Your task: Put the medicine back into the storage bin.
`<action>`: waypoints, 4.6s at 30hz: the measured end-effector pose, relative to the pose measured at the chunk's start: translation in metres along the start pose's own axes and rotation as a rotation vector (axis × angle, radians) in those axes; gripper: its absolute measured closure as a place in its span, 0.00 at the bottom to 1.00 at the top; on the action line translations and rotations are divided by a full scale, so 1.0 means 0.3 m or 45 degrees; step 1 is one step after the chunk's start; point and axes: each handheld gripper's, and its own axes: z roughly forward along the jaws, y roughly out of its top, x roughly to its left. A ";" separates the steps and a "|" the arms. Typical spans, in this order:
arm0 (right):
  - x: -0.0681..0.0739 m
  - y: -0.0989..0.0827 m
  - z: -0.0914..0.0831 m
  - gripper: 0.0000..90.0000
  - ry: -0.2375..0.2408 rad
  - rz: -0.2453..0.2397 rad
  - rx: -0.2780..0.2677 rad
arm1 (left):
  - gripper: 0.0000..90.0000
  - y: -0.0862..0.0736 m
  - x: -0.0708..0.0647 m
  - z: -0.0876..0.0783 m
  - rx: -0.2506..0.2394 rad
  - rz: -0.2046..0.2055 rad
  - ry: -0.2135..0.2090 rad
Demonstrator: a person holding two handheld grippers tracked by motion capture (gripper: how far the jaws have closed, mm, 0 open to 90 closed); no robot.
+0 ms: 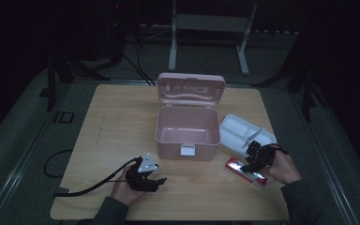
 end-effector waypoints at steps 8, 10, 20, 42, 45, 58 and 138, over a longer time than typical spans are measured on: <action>0.022 -0.031 0.019 0.49 -0.036 0.021 -0.004 | 0.43 -0.001 -0.001 0.001 0.001 -0.002 -0.002; 0.027 -0.035 0.025 0.48 -0.041 0.024 0.014 | 0.43 -0.001 0.000 0.001 0.005 0.001 -0.002; 0.043 -0.030 0.064 0.54 -0.065 -0.006 0.054 | 0.43 -0.001 0.000 0.002 0.008 0.002 -0.006; 0.073 -0.012 -0.006 0.57 -0.064 -0.085 0.029 | 0.43 -0.001 0.000 0.002 0.009 0.001 -0.007; 0.078 0.010 -0.050 0.57 -0.064 -0.112 0.008 | 0.43 -0.001 0.000 0.002 0.008 0.001 -0.006; 0.053 0.106 -0.207 0.57 -0.102 -0.177 -0.072 | 0.43 -0.002 0.001 0.002 0.007 0.001 -0.006; 0.193 0.693 -0.103 0.56 0.137 -0.750 0.008 | 0.43 -0.005 -0.001 0.002 0.005 0.004 0.000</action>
